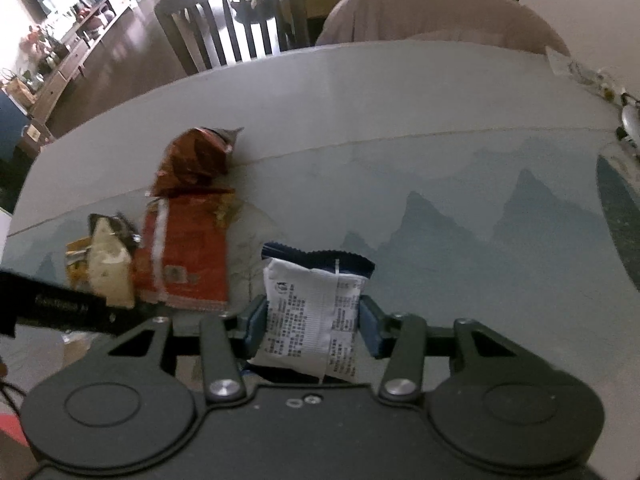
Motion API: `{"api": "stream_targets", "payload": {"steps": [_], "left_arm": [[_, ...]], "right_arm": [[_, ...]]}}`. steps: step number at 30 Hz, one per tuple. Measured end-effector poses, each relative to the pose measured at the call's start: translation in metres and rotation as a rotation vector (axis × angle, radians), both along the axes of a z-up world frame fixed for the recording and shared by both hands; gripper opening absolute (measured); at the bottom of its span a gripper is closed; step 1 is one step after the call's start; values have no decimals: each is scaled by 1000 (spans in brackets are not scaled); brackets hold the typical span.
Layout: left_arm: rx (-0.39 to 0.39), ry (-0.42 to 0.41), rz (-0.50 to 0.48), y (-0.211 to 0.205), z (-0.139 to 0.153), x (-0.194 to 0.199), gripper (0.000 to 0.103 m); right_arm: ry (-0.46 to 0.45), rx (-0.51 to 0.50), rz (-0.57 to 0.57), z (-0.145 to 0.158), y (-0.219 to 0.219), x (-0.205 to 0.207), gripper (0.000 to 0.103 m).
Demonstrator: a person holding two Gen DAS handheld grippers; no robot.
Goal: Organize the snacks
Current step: 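Lift both held packets from the pile and carry them over the box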
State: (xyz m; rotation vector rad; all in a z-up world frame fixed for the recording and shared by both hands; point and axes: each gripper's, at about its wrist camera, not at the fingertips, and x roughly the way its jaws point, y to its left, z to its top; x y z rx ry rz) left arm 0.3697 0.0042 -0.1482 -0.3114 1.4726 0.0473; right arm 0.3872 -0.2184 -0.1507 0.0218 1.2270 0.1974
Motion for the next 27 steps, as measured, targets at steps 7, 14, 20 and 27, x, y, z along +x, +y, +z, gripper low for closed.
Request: {"api": "stream_targets", "payload": {"steps": [7, 14, 20, 27], "left_arm": [[-6, -101, -26, 3, 40, -11, 33], [-7, -182, -46, 4, 81, -40, 33], [22, -209, -81, 11, 110, -73, 33], [43, -225, -134, 19, 129, -116, 33]], "right_arm": [[-60, 8, 11, 40, -2, -32, 47], [-110, 10, 27, 75, 3, -69, 47], [-134, 19, 57, 96, 15, -101, 47], [-143, 26, 104, 109, 34, -134, 47]]}}
